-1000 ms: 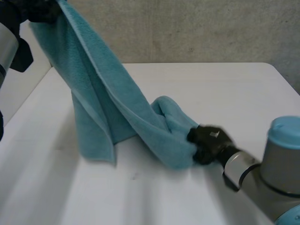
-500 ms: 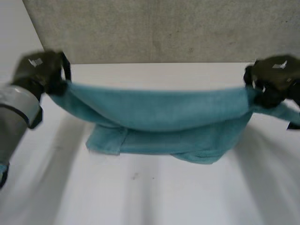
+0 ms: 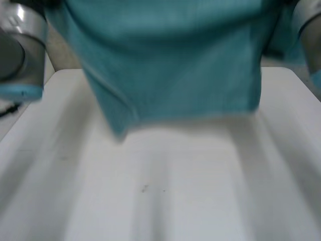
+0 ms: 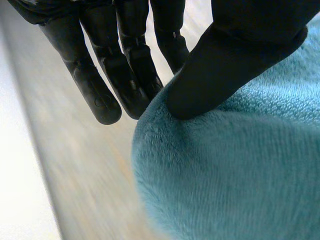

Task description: Fold the laundry

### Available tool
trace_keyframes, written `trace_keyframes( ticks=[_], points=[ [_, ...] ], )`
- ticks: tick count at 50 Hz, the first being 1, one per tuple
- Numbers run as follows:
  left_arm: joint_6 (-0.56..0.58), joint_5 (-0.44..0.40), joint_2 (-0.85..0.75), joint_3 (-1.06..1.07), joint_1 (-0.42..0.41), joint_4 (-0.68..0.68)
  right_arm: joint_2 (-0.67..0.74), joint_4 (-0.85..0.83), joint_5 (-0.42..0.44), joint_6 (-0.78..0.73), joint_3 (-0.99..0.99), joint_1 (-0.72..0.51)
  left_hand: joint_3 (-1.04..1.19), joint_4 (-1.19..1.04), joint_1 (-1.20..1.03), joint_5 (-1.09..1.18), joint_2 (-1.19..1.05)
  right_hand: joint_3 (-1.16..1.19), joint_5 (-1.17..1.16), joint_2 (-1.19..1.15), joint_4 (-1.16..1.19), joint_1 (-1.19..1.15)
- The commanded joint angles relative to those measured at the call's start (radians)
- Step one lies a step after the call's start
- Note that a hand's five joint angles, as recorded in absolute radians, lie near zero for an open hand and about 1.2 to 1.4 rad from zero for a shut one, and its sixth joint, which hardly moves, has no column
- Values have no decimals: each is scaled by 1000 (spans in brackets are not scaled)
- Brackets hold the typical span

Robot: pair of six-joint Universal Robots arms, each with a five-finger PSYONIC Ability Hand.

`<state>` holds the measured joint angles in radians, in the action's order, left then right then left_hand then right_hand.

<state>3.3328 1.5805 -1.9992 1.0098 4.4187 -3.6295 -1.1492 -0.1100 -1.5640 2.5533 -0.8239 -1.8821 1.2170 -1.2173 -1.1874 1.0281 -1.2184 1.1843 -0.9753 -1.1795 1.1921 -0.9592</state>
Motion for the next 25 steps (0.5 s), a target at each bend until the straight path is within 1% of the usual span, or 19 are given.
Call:
trace_keyframes(
  ticks=[1,3,4,5,6,7,8,9,10,11,12,13,16,17,19,20,23,24,25],
  points=[
    [-3,84,80,57,-2,-112,-152,-139,24,59,-178,3,179,-179,-209,194,-178,212,-246,-217,204,-437],
    [-4,84,89,102,-1,-86,-172,-102,74,53,-303,6,179,-179,-209,194,-178,212,-246,-217,204,-437],
    [-6,84,97,151,4,-60,-172,-102,74,53,-304,6,179,-179,-209,194,-178,212,-246,-217,204,-437],
    [-6,84,97,151,4,-60,-178,-67,109,50,-358,9,179,-179,-209,194,-178,212,-246,-217,204,-437],
    [-10,84,102,205,8,-38,-178,-66,110,50,-359,9,179,-179,-209,194,-178,212,-246,-217,204,-437],
    [-10,84,102,205,8,-38,-190,-22,142,51,-409,17,179,-179,-209,194,-178,212,-246,-217,204,-437],
    [-15,84,105,266,11,-25,-204,27,180,50,-460,18,179,-179,-209,194,-178,212,-246,-217,204,-437],
    [-19,84,106,329,11,-14,-204,27,180,50,-460,18,179,-179,-209,194,-178,212,-246,-217,204,-437],
    [-19,84,106,329,11,-14,-205,71,217,50,-504,17,179,-179,-209,194,-178,212,-246,-217,204,-437],
    [-27,82,111,393,13,-8,-201,105,248,54,-544,18,179,-179,-209,194,-178,212,-246,-217,204,-437],
    [-30,79,112,458,14,-6,-201,105,248,54,-544,18,179,-179,-209,194,-178,212,-246,-217,204,-437],
    [-30,79,112,458,14,-6,-198,128,272,51,-588,18,179,-179,-209,194,-178,212,-246,-217,204,-437],
    [-32,72,111,570,27,-6,-163,115,300,47,-674,20,179,-179,-209,194,-178,212,-246,-217,204,-437],
    [-30,62,109,614,27,-9,-162,115,300,47,-675,20,179,-179,-209,194,-178,212,-246,-217,204,-437],
    [-30,49,103,647,28,-12,-80,83,303,50,-725,23,179,-179,-209,194,-178,212,-246,-217,204,-437],
    [-33,35,97,664,31,-12,-80,82,303,50,-725,23,179,-179,-209,194,-178,212,-246,-217,204,-437],
    [-32,21,94,690,33,-14,-17,63,300,64,-756,24,179,-179,-209,194,-178,212,-246,-217,204,-437],
    [-32,21,94,690,33,-14,0,58,297,65,-767,28,179,-179,-209,194,-178,111,-146,-116,103,-336],
    [-33,21,95,693,36,-14,0,58,297,65,-767,28,179,-179,-209,194,-178,110,-145,-115,102,-335]
  ],
)
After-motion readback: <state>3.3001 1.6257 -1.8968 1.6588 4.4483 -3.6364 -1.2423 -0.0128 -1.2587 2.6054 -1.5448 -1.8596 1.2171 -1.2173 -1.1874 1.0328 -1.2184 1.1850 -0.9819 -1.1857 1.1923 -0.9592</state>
